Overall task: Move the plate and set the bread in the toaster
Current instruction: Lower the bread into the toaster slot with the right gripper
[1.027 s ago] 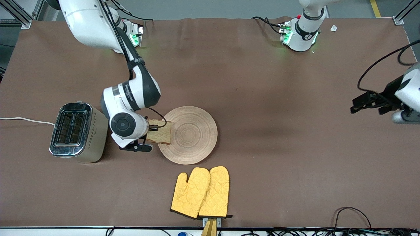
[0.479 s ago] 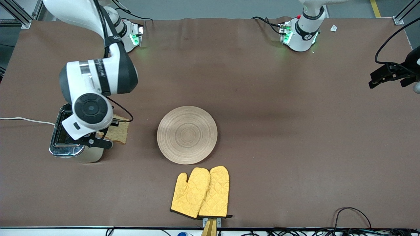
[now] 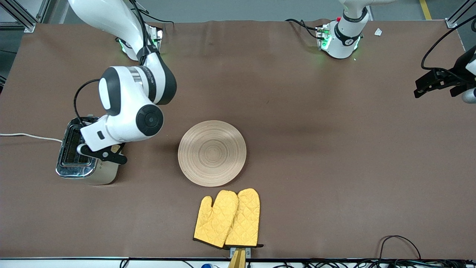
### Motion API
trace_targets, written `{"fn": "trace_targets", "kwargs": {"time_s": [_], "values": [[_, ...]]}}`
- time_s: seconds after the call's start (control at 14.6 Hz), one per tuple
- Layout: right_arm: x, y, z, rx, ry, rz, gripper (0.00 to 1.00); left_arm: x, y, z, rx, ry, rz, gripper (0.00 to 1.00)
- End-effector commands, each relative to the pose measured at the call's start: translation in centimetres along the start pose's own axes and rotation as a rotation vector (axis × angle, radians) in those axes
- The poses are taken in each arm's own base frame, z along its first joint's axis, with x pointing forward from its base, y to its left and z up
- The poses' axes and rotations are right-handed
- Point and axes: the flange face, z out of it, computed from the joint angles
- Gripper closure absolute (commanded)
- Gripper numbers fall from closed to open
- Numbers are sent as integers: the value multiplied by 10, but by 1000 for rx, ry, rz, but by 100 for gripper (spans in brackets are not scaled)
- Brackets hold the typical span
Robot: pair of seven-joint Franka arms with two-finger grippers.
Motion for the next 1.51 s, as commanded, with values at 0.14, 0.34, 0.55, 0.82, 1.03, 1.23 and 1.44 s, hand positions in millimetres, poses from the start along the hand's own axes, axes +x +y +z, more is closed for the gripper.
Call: {"fn": "trace_targets", "kwargs": {"time_s": [0.14,0.34,0.55,0.82,1.03,1.23,1.44], "values": [[28,35,56,-65,-70,-11,100,-10,0,-4,16,6,-21,0],[33,34,66,-110,-72,-48,100,-7,5,-3,20,9,-10,0],[32,14,86,-139,-98,-82,100,-7,3,-2,14,7,-6,0],[34,1,100,-172,-104,-98,100,-7,1,-2,14,6,0,0],[37,0,104,-166,-96,-99,100,-7,0,-2,14,5,0,0],[47,-16,117,-154,-72,-112,100,-7,-3,-2,14,5,-6,0],[52,-37,132,-151,-77,-136,78,-7,-5,-2,14,5,-8,0]]}}
